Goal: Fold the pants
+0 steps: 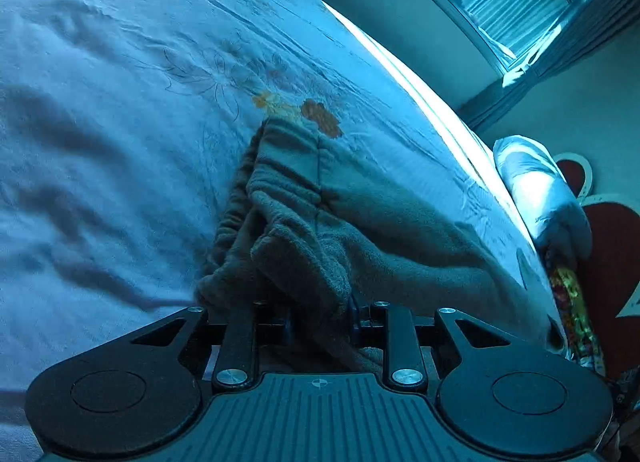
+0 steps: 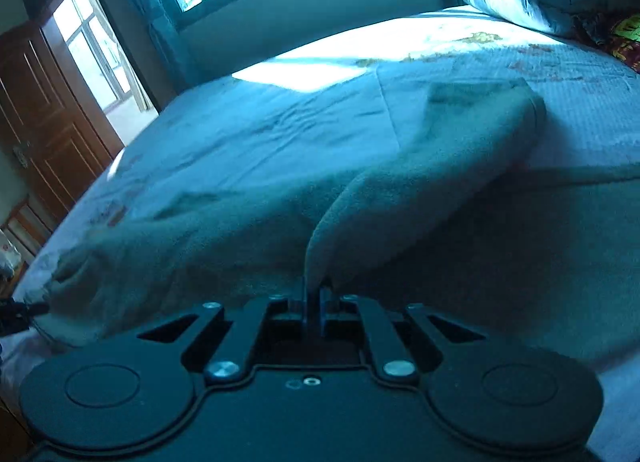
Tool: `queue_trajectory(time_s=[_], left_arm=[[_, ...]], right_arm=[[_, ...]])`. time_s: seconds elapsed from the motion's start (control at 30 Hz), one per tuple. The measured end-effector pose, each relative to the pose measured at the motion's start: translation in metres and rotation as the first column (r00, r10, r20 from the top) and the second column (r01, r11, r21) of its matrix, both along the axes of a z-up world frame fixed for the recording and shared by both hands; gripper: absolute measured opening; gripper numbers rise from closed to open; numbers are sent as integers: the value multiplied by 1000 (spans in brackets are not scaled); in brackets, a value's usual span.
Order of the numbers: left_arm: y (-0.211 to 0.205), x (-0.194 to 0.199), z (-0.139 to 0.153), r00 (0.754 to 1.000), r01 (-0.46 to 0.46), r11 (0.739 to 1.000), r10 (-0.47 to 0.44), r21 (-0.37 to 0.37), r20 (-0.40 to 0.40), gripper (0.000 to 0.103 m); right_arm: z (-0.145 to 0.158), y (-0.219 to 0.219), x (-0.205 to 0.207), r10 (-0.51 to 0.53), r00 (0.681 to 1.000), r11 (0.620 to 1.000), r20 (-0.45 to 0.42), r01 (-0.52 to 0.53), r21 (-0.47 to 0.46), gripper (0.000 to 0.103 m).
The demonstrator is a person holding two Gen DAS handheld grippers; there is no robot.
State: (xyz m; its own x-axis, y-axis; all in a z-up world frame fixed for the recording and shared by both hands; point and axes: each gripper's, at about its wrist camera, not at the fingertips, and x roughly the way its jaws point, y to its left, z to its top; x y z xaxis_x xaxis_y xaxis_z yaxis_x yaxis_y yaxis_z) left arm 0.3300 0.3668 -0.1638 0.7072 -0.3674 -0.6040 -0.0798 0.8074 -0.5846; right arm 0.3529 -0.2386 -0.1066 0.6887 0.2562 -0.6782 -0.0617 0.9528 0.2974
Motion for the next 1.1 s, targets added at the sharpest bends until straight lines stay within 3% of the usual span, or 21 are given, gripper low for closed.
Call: queue_trajectory(time_s=[0.1, 0.27, 0.4, 0.47, 0.5, 0.57, 0.63, 0.7, 0.93, 1.03, 1.1], left_arm=[[3, -6, 0, 999, -47, 998, 48, -43, 17, 27], [-5, 1, 13, 1000, -15, 999, 15, 31, 9, 27], [-4, 2, 55, 986, 5, 999, -13, 48, 166, 27], [-1, 4, 65, 980, 13, 998, -25, 61, 195, 27], [2, 10, 56, 991, 18, 997, -28, 78, 130, 27], [7, 19, 22, 998, 39, 996, -35, 80, -52, 27], [7, 11, 8, 999, 42, 996, -40, 73, -36, 27], [8, 5, 7, 1000, 14, 999, -13, 40, -22, 27], [1, 4, 12, 1000, 13, 997, -11, 74, -23, 27], [-12, 1, 30, 999, 26, 986, -30, 162, 24, 27], [-19, 5, 23, 999, 43, 973, -39, 225, -25, 27]], right_arm=[[-13, -2, -5, -52, 999, 997, -7, 52, 49, 0], [4, 2, -3, -45, 999, 998, 26, 44, 34, 0], [34, -2, -16, -36, 992, 997, 124, 29, 65, 0], [37, -3, -24, -27, 989, 998, 144, 18, 63, 0], [31, -1, -25, -14, 991, 999, 135, 8, 45, 0], [-1, -1, -17, -13, 1000, 1000, 4, 13, 28, 0], [-15, -8, -18, -46, 999, 996, -16, 47, 77, 0], [-15, -6, -18, -46, 999, 997, -6, 46, 66, 0], [-11, -3, -16, -37, 999, 998, -8, 38, 46, 0], [6, -2, -25, -41, 997, 997, 59, 37, 63, 0], [0, 0, -20, -29, 999, 999, 14, 28, 20, 0]])
